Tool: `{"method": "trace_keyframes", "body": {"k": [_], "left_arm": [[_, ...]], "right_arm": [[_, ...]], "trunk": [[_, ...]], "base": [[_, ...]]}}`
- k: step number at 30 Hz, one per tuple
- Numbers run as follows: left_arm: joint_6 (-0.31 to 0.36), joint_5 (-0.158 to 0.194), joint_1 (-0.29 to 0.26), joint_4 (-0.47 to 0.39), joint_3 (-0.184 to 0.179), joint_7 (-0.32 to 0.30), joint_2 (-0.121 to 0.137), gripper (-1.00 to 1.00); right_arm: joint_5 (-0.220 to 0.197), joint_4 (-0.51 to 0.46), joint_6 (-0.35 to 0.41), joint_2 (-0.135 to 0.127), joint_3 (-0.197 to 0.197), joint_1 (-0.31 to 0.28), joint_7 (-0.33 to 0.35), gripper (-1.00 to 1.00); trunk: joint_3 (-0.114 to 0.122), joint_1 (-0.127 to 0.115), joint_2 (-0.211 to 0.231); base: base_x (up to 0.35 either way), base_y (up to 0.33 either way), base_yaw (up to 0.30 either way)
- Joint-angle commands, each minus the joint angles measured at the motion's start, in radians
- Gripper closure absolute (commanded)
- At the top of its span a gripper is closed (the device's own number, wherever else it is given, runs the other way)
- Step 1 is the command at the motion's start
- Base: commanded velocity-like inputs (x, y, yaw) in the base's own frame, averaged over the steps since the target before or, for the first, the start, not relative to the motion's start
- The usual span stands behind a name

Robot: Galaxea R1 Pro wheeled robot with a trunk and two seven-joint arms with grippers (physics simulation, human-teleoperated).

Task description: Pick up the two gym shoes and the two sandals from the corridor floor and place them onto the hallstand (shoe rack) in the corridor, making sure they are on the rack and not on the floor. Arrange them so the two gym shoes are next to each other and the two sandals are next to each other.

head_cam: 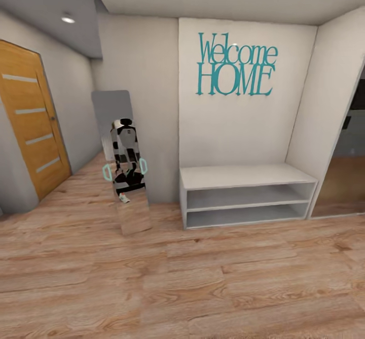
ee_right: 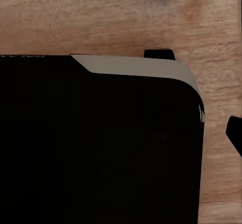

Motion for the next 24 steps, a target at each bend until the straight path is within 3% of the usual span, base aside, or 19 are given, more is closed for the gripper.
{"method": "trace_keyframes", "body": {"k": [1,7,24], "left_arm": [[0.001,0.0,0.0,-0.001,0.0,0.0,0.0,-1.0],[0.001,0.0,0.0,-0.001,0.0,0.0,-0.001,-1.0],[0.002,0.0,-0.001,-0.016,0.0,0.001,0.002,-1.0]], "right_arm": [[0.0,-0.001,0.0,0.0,-0.001,0.0,0.0,-1.0],[0.0,-0.001,0.001,0.0,-0.001,0.0,0.0,-1.0],[0.0,-0.001,0.001,0.0,-0.001,0.0,0.0,-1.0]], "trunk": [[-0.001,0.0,-0.001],[-0.001,0.0,-0.001],[-0.001,0.0,-0.001]], "base": [[0.0,0.0,-0.254],[0.0,0.0,-0.174],[-0.057,0.0,-0.026]]}}
